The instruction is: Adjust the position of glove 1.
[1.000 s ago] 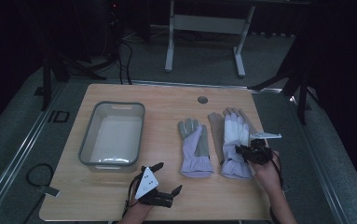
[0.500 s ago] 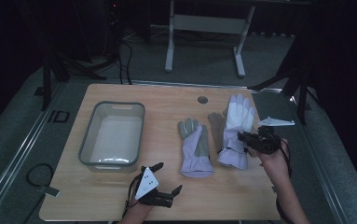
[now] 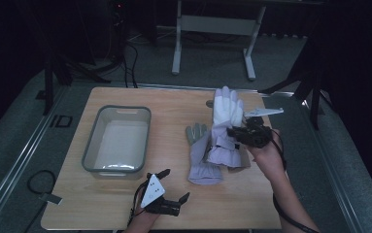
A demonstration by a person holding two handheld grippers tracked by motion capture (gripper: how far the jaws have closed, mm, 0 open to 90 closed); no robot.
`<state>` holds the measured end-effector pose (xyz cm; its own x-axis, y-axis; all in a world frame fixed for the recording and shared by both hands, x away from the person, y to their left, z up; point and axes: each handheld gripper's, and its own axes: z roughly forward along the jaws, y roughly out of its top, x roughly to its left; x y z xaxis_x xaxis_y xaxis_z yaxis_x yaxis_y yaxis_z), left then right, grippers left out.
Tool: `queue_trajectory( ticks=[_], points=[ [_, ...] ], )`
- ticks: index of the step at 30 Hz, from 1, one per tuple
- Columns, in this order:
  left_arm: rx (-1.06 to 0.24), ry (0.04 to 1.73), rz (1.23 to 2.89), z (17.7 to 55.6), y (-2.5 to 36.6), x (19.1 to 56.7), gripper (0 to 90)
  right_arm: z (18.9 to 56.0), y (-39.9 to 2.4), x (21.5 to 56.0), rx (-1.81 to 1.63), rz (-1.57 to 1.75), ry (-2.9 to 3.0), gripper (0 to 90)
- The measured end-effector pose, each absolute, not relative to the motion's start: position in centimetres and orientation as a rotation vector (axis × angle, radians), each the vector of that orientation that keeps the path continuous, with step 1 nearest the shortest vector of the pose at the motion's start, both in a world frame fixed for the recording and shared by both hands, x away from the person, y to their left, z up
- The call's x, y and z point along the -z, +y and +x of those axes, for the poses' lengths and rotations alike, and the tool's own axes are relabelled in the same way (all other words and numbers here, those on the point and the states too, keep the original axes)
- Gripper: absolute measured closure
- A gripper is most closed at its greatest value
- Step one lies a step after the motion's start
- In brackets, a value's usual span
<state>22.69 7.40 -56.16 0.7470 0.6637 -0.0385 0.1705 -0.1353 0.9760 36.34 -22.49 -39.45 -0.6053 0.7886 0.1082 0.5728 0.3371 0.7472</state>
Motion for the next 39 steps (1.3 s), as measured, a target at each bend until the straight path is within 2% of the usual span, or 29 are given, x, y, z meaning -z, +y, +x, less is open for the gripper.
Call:
queue_trajectory(
  ticks=[8,18,30,39],
  points=[
    [-0.484,0.671,1.683,22.7,7.5,56.2,0.0,36.2,-20.2,40.6,-1.111,1.217,2.392,79.7],
    [-0.481,0.671,1.686,22.7,7.4,56.1,0.0,36.8,-17.7,45.1,-0.987,1.275,2.457,79.6],
    [-0.481,0.669,1.686,22.7,7.4,56.2,0.0,38.2,-16.6,49.9,-0.885,1.327,2.491,78.8],
    [-0.479,0.674,1.685,22.7,7.4,56.2,0.0,38.0,-16.3,50.2,-0.884,1.216,2.557,78.1]
  ],
)
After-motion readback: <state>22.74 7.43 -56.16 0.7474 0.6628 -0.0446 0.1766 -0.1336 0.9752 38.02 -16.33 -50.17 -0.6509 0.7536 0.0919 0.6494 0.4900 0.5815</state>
